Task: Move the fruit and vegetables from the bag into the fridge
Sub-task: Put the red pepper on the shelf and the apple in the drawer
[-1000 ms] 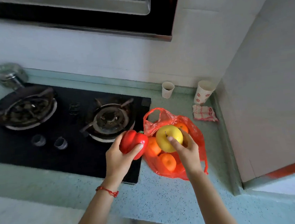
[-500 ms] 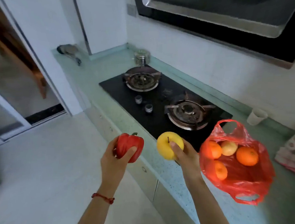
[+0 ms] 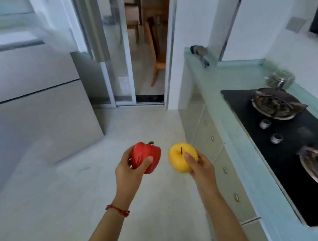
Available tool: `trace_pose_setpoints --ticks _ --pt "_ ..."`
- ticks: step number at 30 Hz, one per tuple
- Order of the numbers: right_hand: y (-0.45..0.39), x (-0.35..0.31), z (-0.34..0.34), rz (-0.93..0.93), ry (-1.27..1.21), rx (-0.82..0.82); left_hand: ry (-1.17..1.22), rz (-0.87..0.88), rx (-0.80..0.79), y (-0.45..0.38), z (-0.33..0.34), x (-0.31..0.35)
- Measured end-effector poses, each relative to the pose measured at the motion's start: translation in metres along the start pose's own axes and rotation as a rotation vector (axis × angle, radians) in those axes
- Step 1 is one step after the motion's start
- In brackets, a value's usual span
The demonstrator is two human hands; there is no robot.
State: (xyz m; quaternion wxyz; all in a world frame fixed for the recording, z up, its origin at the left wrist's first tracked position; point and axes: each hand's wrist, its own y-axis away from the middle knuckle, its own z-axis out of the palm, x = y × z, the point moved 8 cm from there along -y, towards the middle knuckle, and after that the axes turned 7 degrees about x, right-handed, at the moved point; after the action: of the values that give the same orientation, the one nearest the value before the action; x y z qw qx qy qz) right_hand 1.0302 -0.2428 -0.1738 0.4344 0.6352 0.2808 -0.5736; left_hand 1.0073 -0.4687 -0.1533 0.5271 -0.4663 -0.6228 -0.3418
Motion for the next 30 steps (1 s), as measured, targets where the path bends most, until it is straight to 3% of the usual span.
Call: trace_pose_setpoints --ticks 15,23,30 --pt "0.071 0.023 0.311 0.055 0.045 -0.394 0.033 -0.084 0.375 -0.105 -0.27 -0.07" --pt "0.058 0.022 0.439 0.073 0.098 -0.557 0.059 -0.106 0.567 -0.163 -0.348 -0.09" --pt "0.005 0.006 0.552 0.118 0.041 -0.648 0.058 -0.096 0.68 -0.263 -0.378 -0.096"
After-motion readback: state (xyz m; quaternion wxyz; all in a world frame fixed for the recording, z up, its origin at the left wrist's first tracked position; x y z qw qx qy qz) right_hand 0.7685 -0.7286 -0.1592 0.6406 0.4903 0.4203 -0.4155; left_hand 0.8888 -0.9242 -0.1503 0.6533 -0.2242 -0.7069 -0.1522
